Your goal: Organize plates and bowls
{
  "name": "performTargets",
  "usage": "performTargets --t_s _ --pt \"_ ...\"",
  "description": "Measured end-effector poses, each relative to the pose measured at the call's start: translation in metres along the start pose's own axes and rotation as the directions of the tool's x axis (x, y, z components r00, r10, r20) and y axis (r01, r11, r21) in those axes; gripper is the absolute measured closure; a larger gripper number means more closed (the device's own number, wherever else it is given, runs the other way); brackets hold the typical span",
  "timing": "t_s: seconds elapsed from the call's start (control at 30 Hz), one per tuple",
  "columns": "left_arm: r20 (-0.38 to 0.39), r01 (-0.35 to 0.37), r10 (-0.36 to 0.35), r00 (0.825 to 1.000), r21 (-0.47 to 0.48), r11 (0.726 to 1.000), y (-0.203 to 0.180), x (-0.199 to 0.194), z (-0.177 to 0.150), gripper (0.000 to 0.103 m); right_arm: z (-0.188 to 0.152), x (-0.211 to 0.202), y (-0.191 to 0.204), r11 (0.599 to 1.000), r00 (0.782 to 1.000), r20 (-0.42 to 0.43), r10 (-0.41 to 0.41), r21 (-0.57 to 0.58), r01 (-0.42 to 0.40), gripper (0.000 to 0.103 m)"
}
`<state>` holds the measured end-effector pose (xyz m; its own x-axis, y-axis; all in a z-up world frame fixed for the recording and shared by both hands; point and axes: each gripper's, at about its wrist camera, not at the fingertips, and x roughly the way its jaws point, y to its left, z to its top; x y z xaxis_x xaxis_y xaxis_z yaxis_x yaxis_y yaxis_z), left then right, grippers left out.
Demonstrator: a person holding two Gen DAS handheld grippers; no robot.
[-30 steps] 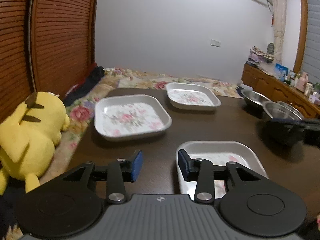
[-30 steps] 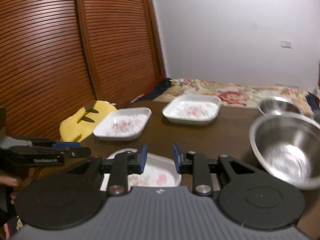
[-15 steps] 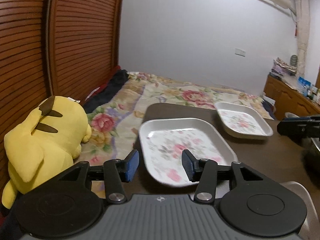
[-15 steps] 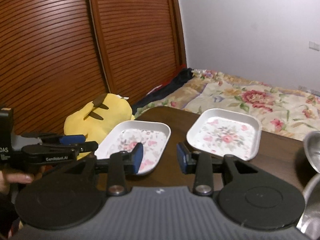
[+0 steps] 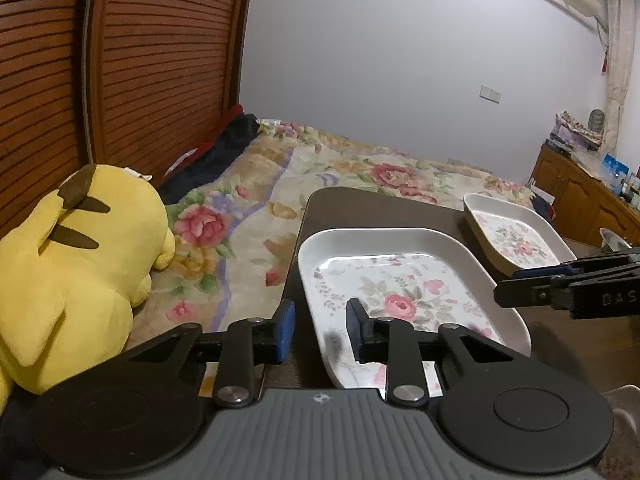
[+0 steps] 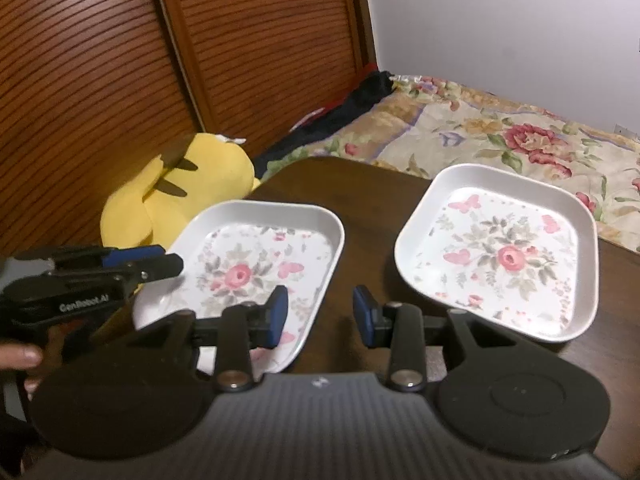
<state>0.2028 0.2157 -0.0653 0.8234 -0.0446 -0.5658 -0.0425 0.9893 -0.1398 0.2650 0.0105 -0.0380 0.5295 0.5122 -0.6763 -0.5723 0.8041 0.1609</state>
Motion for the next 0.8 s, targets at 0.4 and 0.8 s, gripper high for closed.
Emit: performTargets --t_s 0.4,0.8 --pt "-0.015 0.022 -0.023 1.000 -0.027 0.999 0.004 -0.002 -0.002 0.086 -0.002 0.013 0.000 1.000 0.999 -0.047 0.018 -0.004 -0.018 0.081" --pt "-0.027 0.030 -0.031 0.999 -0.034 0.999 0.004 -0.003 -0.006 0.093 -0.002 0.015 0.001 0.999 0.998 -0.059 0.036 -0.016 -0.037 0.091"
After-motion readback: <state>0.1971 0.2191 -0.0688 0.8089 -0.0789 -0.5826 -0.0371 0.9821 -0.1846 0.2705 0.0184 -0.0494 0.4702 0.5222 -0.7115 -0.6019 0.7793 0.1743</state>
